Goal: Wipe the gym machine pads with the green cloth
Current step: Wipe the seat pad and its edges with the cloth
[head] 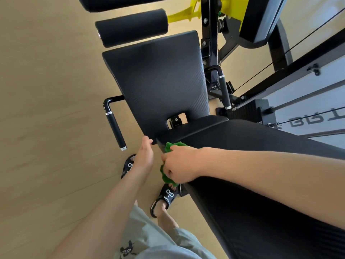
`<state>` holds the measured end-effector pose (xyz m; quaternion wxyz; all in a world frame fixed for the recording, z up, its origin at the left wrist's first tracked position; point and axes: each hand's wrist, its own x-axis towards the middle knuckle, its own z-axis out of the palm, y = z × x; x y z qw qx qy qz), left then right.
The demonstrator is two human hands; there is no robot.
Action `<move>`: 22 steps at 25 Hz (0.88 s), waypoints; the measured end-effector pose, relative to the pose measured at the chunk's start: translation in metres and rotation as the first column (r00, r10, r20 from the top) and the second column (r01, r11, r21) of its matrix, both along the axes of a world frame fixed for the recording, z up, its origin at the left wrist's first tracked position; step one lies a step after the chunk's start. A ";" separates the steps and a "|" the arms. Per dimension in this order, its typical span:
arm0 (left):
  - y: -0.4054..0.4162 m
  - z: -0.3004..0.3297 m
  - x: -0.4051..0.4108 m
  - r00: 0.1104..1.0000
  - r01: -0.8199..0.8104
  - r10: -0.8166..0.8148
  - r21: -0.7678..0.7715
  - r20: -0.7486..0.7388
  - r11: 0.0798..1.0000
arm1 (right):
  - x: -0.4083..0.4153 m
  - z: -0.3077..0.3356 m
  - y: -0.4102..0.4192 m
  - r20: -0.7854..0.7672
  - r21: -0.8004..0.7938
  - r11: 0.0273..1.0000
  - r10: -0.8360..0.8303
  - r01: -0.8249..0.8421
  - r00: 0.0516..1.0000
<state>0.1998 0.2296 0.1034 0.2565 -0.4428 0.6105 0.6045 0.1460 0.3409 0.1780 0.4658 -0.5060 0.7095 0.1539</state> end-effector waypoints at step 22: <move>0.025 0.010 -0.016 0.994 -0.068 0.048 0.215 0.099 0.974 | 0.006 0.032 0.029 0.124 -0.132 0.964 -0.215 0.230 0.969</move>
